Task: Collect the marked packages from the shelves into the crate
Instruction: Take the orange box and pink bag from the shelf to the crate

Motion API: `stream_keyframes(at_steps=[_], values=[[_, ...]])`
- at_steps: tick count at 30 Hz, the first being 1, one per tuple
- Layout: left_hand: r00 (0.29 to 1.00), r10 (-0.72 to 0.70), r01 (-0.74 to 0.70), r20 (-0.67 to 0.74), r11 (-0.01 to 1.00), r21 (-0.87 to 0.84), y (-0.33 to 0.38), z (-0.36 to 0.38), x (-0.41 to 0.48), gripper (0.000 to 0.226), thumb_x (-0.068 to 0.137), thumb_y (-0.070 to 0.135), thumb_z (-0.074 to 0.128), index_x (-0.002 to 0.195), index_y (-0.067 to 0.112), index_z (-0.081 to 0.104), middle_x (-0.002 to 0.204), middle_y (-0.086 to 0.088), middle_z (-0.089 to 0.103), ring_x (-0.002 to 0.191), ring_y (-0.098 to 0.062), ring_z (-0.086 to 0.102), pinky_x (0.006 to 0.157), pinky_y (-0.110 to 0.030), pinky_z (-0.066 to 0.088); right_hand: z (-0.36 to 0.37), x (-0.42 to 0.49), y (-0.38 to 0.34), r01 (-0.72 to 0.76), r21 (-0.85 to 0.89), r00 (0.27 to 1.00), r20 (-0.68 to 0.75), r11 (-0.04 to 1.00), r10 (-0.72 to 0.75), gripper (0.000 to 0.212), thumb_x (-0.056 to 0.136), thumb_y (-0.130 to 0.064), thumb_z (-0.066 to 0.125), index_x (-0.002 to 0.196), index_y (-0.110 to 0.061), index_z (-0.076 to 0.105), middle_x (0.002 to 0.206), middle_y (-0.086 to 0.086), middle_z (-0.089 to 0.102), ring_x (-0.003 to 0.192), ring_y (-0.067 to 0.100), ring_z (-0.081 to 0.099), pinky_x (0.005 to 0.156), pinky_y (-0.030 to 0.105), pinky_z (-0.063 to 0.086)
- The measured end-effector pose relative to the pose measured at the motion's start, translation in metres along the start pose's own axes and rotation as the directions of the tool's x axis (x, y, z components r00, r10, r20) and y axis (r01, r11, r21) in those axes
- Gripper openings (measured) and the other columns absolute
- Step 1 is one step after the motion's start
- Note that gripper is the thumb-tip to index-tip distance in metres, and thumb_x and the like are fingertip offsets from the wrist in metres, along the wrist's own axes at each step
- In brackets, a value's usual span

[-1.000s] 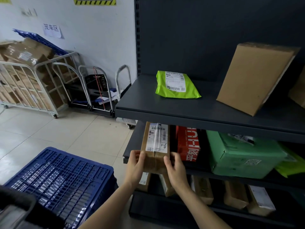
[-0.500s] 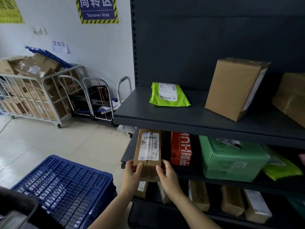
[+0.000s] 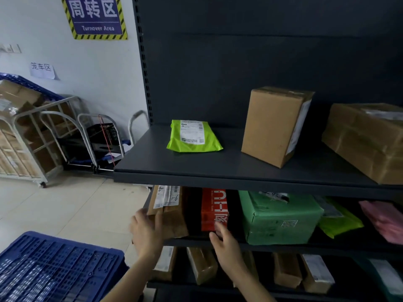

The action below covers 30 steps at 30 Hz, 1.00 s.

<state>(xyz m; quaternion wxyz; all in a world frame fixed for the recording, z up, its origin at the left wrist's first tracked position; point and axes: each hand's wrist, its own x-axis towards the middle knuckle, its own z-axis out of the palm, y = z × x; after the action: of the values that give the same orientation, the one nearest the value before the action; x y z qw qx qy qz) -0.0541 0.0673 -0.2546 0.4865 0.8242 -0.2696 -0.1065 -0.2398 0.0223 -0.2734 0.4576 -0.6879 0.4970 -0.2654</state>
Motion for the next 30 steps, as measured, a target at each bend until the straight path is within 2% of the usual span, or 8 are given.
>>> stream_keyframes(at_steps=[2,6,11,14,17,21,24,30], values=[[0.985,0.159,-0.165,0.07,0.983,0.083,0.004,0.012,-0.027,0.041,0.089,0.03,0.061,0.119,0.005,0.05,0.118,-0.012,0.052,0.111,-0.026,0.045,0.091,-0.036,0.039,-0.012,-0.004,0.01,0.005,-0.027,0.999,-0.032,1.0,-0.006,0.048,0.097,-0.027,0.044,0.143,-0.018,0.033,0.144,-0.001,0.042,0.131,0.01,0.039,0.108,0.026,0.035],[0.891,0.336,-0.386,0.305,0.915,0.121,0.019,0.051,-0.069,0.047,0.089,0.036,0.06,0.127,0.013,0.047,0.124,-0.003,0.049,0.118,-0.018,0.043,0.095,-0.027,0.038,-0.032,-0.016,0.032,-0.03,-0.091,0.997,-0.072,0.995,0.023,0.05,0.096,-0.03,0.045,0.143,-0.018,0.032,0.146,0.0,0.039,0.133,0.012,0.036,0.108,0.026,0.033],[0.811,0.355,-0.527,0.464,0.787,0.32,0.037,0.09,-0.076,0.075,0.089,0.05,0.053,0.146,0.013,0.02,0.15,-0.012,0.025,0.139,-0.027,0.024,0.112,-0.033,0.025,-0.068,-0.035,0.058,-0.068,-0.405,0.991,-0.129,0.912,0.017,0.055,0.096,-0.043,0.038,0.145,-0.022,0.026,0.15,-0.004,0.032,0.136,0.012,0.03,0.108,0.024,0.027],[0.818,0.324,-0.527,0.475,0.754,0.392,0.046,0.105,-0.068,0.085,0.086,0.053,0.053,0.149,0.013,0.012,0.156,-0.017,0.012,0.143,-0.033,0.013,0.115,-0.04,0.021,-0.087,-0.044,0.064,-0.09,-0.641,0.982,-0.183,0.762,-0.037,0.063,0.094,-0.052,0.033,0.146,-0.019,0.022,0.151,-0.002,0.029,0.136,0.016,0.029,0.11,0.027,0.027],[0.837,0.279,-0.496,0.47,0.75,0.437,0.053,0.118,-0.059,0.091,0.084,0.057,0.054,0.149,0.014,0.009,0.156,-0.02,0.006,0.144,-0.035,0.009,0.116,-0.043,0.019,-0.099,-0.046,0.071,-0.105,-0.699,0.983,-0.181,0.707,-0.034,0.065,0.094,-0.053,0.031,0.147,-0.017,0.018,0.153,0.0,0.025,0.139,0.017,0.023,0.114,0.032,0.024],[0.863,0.225,-0.447,0.452,0.757,0.477,0.059,0.131,-0.05,0.089,0.081,0.065,0.052,0.148,0.021,0.016,0.156,-0.023,0.004,0.143,-0.038,0.008,0.116,-0.046,0.015,-0.107,-0.043,0.075,-0.106,-0.691,0.985,-0.17,0.715,-0.018,0.063,0.095,-0.052,0.031,0.147,-0.018,0.017,0.153,-0.001,0.024,0.139,0.017,0.023,0.115,0.033,0.023],[0.888,0.172,-0.384,0.426,0.785,0.485,0.061,0.138,-0.044,0.078,0.082,0.064,0.05,0.144,0.026,0.023,0.155,-0.024,0.005,0.142,-0.04,0.01,0.115,-0.048,0.017,-0.109,-0.044,0.078,-0.099,-0.68,0.989,-0.15,0.727,-0.006,0.062,0.095,-0.051,0.032,0.147,-0.019,0.017,0.153,-0.002,0.024,0.138,0.016,0.024,0.115,0.031,0.023],[0.904,0.173,-0.362,0.391,0.798,0.482,0.062,0.134,-0.054,0.063,0.088,0.049,0.054,0.137,0.015,0.033,0.146,-0.026,0.021,0.131,-0.042,0.026,0.107,-0.045,0.031,-0.111,-0.045,0.078,-0.101,-0.651,0.989,-0.149,0.752,0.004,0.06,0.096,-0.048,0.033,0.146,-0.018,0.02,0.153,-0.003,0.024,0.139,0.014,0.025,0.114,0.03,0.025]])
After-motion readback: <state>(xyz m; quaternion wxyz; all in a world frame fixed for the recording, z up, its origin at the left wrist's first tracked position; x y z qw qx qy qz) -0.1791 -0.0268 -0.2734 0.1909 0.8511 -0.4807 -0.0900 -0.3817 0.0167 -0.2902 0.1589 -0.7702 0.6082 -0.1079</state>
